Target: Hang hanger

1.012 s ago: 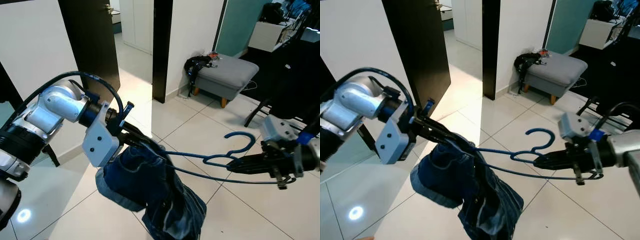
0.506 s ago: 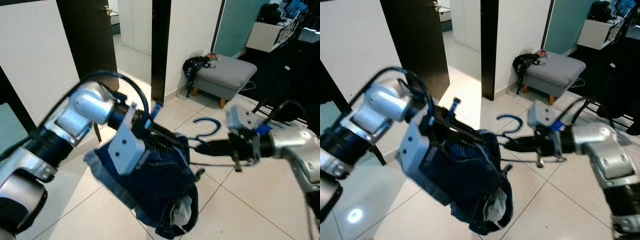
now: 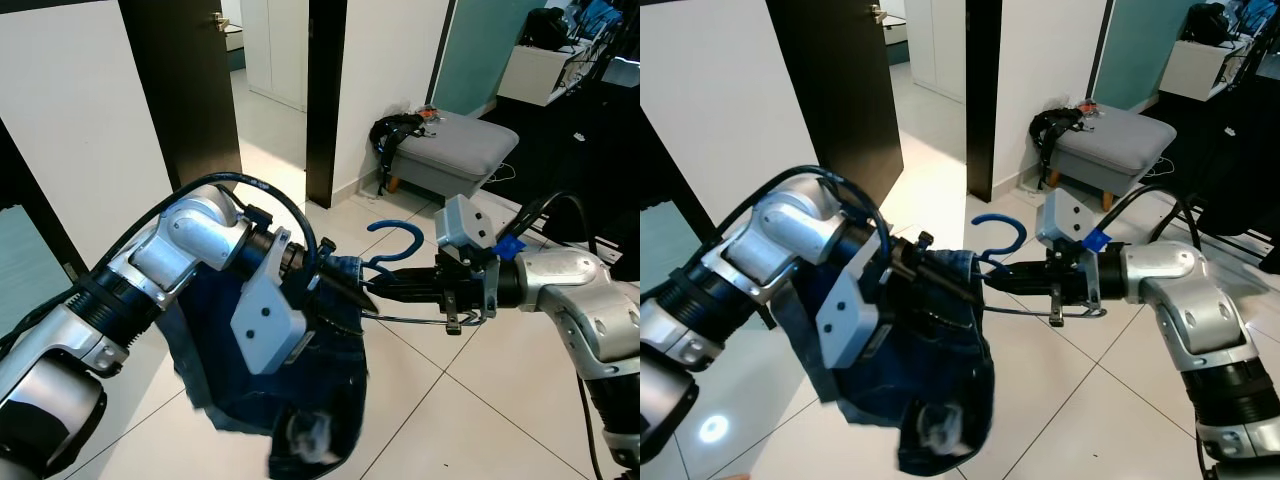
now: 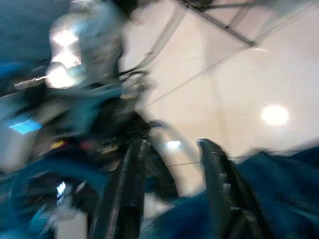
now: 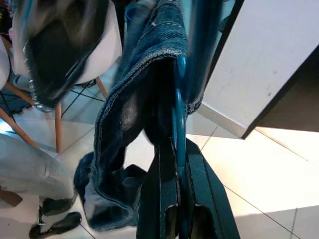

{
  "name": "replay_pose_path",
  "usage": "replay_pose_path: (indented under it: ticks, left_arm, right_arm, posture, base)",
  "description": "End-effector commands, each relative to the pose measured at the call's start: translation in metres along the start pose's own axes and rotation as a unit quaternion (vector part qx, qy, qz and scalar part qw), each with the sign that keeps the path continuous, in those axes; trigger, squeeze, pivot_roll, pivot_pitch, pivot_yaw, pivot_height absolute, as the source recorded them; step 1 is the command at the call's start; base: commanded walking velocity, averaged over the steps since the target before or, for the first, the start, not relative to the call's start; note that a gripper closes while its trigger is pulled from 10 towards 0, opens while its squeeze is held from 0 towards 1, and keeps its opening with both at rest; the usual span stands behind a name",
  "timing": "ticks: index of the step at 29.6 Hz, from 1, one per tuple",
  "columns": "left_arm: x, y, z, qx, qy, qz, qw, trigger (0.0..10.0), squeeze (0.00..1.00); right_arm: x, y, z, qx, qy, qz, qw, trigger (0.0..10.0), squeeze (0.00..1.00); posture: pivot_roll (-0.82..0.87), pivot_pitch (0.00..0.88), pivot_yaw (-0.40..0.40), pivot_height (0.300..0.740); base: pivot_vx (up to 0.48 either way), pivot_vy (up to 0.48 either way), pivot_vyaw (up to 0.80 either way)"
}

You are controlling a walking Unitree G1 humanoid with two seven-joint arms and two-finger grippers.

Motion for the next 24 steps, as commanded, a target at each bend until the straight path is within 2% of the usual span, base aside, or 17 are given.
replay_pose_path:
  ticks: [1,4,6,7,8,9,11,12,13,14,15,16,18,19,21,22,24]
  left_arm:
    - [0.026,-0.001,-0.013,0.022,0.044,-0.002,0.999,10.0,1.0]
    - [0.032,-0.002,-0.017,0.026,0.054,-0.015,0.998,10.0,1.0]
    - [0.045,-0.002,-0.04,0.04,0.07,-0.046,0.996,10.0,1.0]
    - [0.045,-0.002,-0.04,0.04,0.07,-0.046,0.996,10.0,1.0]
    - [0.05,-0.004,-0.054,0.063,0.075,-0.056,0.994,10.0,1.0]
    - [0.05,-0.009,-0.069,0.098,0.062,-0.066,0.991,10.0,1.0]
    - [0.048,-0.013,-0.078,0.123,0.052,-0.072,0.989,10.0,1.0]
    - [0.045,-0.017,-0.085,0.141,0.044,-0.106,0.983,10.0,1.0]
    - [0.045,-0.017,-0.085,0.141,0.044,-0.106,0.983,10.0,1.0]
    - [0.037,-0.025,-0.094,0.167,0.042,-0.177,0.969,10.0,1.0]
    - [0.037,-0.025,-0.094,0.167,0.042,-0.177,0.969,10.0,1.0]
    - [0.031,-0.03,-0.1,0.179,0.04,-0.226,0.957,10.0,0.3]
    - [0.026,-0.032,-0.102,0.185,0.036,-0.247,0.951,10.0,0.3]
    - [0.019,-0.033,-0.104,0.187,0.029,-0.281,0.941,10.0,0.0]
    - [0.012,-0.035,-0.103,0.186,0.027,-0.309,0.932,10.0,0.0]
    - [-0.001,-0.037,-0.1,0.181,0.014,-0.343,0.922,10.0,0.0]
    - [-0.005,-0.036,-0.098,0.177,0.005,-0.35,0.92,10.0,0.0]
  right_arm:
    - [0.003,0.009,0.003,-0.021,0.008,-0.011,1.0,10.0,0.0]
    - [0.004,0.008,0.003,-0.02,0.008,-0.01,1.0,10.0,0.0]
    - [0.009,0.005,0.0,-0.018,0.016,-0.003,1.0,10.0,0.0]
    - [0.009,0.005,0.0,-0.018,0.016,-0.003,1.0,10.0,0.0]
    - [0.013,0.004,-0.003,-0.018,0.025,0.001,1.0,10.0,0.0]
    - [0.018,0.004,-0.007,-0.016,0.036,0.004,0.999,10.0,0.0]
    - [0.02,0.004,-0.01,-0.015,0.043,0.006,0.999,10.0,0.0]
    - [0.021,0.004,-0.013,-0.013,0.045,0.006,0.999,10.0,0.0]
    - [0.021,0.004,-0.013,-0.013,0.045,0.006,0.999,10.0,0.0]
    - [0.02,0.005,-0.016,-0.011,0.039,0.005,0.999,10.0,0.0]
    - [0.02,0.005,-0.016,-0.011,0.039,0.005,0.999,10.0,0.0]
    - [0.018,0.006,-0.018,-0.01,0.034,0.003,0.999,10.0,0.0]
    - [0.017,0.006,-0.02,-0.009,0.029,0.001,1.0,10.0,0.0]
    - [0.016,0.007,-0.021,-0.01,0.026,-0.001,1.0,10.0,0.0]
    - [0.015,0.008,-0.021,-0.012,0.022,-0.004,1.0,10.0,0.0]
    - [0.015,0.01,-0.021,-0.014,0.017,-0.007,1.0,10.0,0.0]
    - [0.014,0.011,-0.021,-0.014,0.015,-0.008,1.0,10.0,0.0]
  posture:
    - [0.02,0.038,0.016,0.74]
    - [0.02,0.039,0.016,0.74]
    - [0.03,0.042,0.016,0.74]
    - [0.03,0.042,0.016,0.74]
    - [0.03,0.043,0.015,0.74]
    - [0.03,0.044,0.016,0.74]
    - [0.03,0.044,0.016,0.74]
    - [0.03,0.045,0.017,0.74]
    - [0.03,0.045,0.017,0.74]
    - [0.03,0.046,0.019,0.74]
    - [0.03,0.046,0.019,0.74]
    - [0.03,0.046,0.019,0.74]
    - [0.03,0.046,0.019,0.74]
    - [0.03,0.046,0.018,0.74]
    - [0.03,0.046,0.018,0.74]
    - [0.02,0.046,0.019,0.74]
    - [0.02,0.046,0.019,0.74]
  base:
    - [0.0,0.0,0.0]
    - [0.0,0.0,0.0]
    - [0.0,0.0,0.0]
    - [0.0,0.0,0.0]
    - [0.0,0.0,0.0]
    - [0.0,0.0,0.0]
    - [0.0,0.0,0.0]
    - [0.0,0.0,0.0]
    - [0.0,0.0,0.0]
    - [0.0,0.0,0.0]
    - [0.0,0.0,0.0]
    - [0.0,0.0,0.0]
    - [0.0,0.0,0.0]
    - [0.0,0.0,0.0]
    - [0.0,0.0,0.0]
    - [0.0,0.0,0.0]
    - [0.0,0.0,0.0]
Point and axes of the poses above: a point about 5 cm out from each wrist's last joint towards the gripper, its own z axis pointing out of the wrist towards the gripper, its own y axis along the axis of the wrist's last joint, x = y × z, the point moved 3 cm from there along z, pointing out of the wrist towards the gripper, and after that the axes turned 2 degrees about -z, right-handed, at the moved point
